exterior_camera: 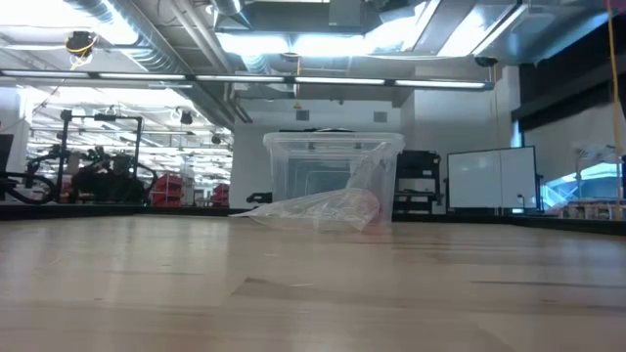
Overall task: Roll bandage
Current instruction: Roll the pink bandage
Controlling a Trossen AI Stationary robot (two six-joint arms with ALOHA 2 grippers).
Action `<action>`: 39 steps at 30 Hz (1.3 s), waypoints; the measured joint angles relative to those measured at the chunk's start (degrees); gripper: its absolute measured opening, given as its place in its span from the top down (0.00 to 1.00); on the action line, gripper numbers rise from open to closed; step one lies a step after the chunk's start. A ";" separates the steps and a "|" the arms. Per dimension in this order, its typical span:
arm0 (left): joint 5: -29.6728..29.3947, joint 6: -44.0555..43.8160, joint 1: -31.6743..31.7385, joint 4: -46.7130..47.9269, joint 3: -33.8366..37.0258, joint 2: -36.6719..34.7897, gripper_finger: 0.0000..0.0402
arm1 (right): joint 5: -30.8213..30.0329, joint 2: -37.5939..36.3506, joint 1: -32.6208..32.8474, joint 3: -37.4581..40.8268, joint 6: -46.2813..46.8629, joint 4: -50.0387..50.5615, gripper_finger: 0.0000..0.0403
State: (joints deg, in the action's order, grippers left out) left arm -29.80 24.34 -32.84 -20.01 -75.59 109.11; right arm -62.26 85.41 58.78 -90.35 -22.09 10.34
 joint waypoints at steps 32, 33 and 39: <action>8.48 -8.83 0.03 4.25 0.28 0.30 0.97 | 12.12 -8.66 -21.70 21.93 36.98 21.98 0.99; 8.46 -9.40 0.29 5.12 0.28 0.30 0.97 | 12.63 -8.66 -21.68 21.08 35.37 20.44 0.99; 5.66 -14.43 2.07 7.80 0.26 0.30 0.97 | 13.05 -8.66 -19.05 13.87 30.70 19.57 0.99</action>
State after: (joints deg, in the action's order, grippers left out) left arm -24.14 9.90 -30.77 -12.21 -75.33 109.40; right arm -49.21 76.75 39.73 -76.47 8.61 29.91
